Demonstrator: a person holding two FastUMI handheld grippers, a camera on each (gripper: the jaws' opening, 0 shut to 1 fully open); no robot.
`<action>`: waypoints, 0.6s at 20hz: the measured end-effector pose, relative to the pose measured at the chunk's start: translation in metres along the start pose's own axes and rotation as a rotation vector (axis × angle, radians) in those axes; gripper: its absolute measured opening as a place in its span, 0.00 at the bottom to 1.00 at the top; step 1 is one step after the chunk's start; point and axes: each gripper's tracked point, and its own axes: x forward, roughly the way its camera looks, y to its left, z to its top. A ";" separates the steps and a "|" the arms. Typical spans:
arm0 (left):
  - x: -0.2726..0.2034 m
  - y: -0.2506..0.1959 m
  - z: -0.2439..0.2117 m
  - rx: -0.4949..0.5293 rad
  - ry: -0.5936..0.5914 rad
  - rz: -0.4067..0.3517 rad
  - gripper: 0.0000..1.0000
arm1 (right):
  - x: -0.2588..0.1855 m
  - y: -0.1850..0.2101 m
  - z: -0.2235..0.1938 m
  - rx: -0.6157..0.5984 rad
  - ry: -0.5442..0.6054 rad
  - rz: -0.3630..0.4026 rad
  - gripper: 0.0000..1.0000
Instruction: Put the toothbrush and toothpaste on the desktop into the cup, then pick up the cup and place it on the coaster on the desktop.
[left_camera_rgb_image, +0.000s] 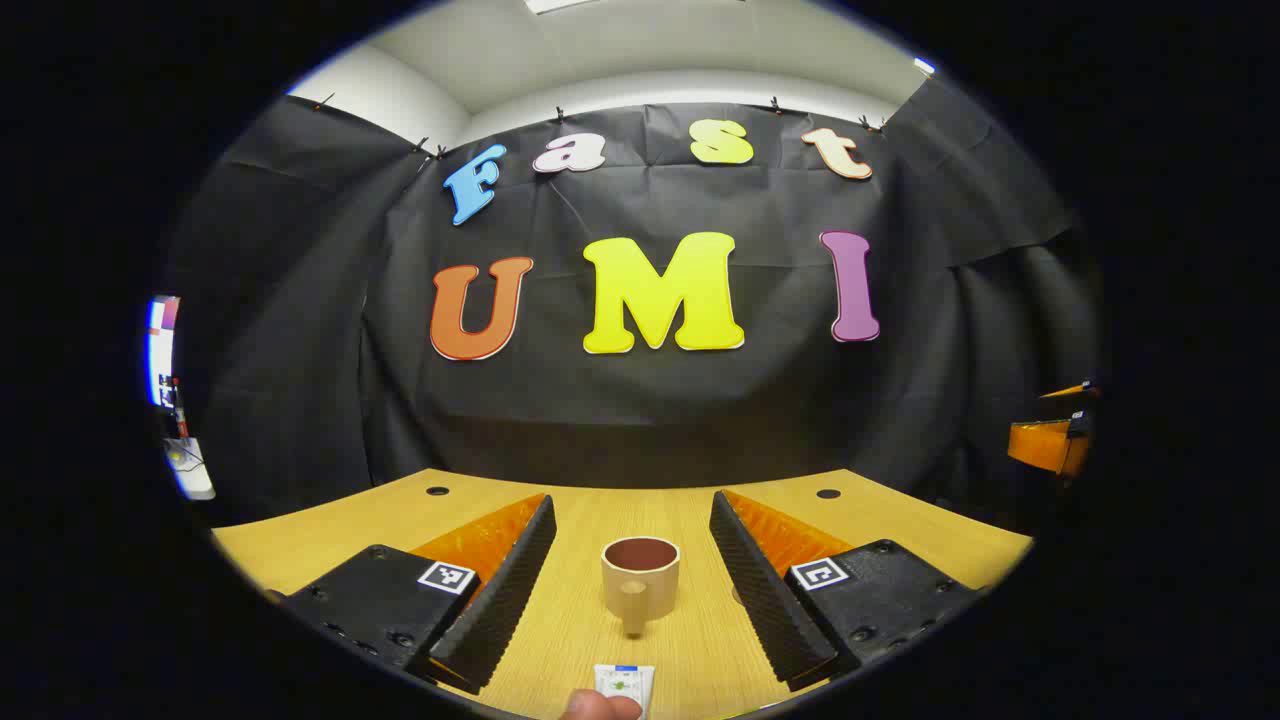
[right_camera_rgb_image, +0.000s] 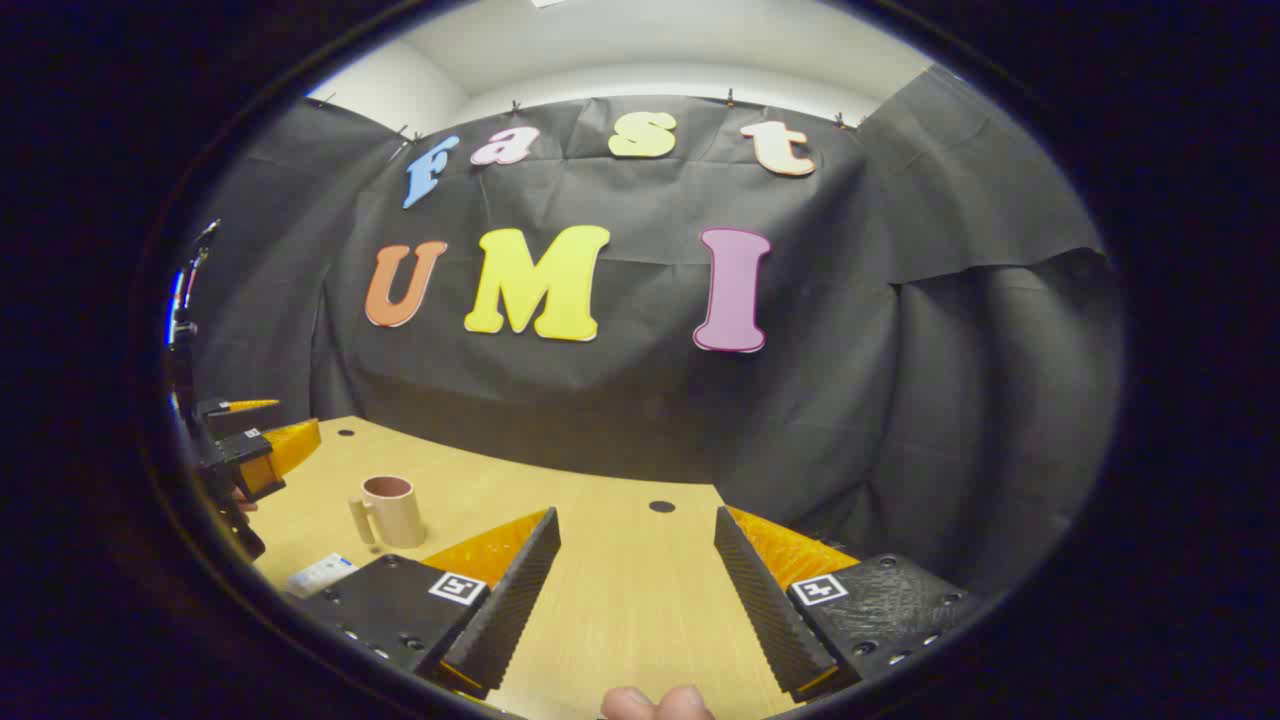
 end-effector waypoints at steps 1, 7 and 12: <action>-0.002 0.004 -0.003 0.013 0.008 0.010 0.98 | -0.002 0.001 -0.007 0.006 0.011 0.003 0.95; -0.008 0.007 0.014 0.056 -0.026 0.022 0.98 | -0.010 0.004 -0.026 0.022 0.039 0.020 0.95; -0.004 0.001 0.009 0.067 -0.017 0.015 0.98 | 0.000 0.011 -0.040 0.036 0.060 0.036 0.95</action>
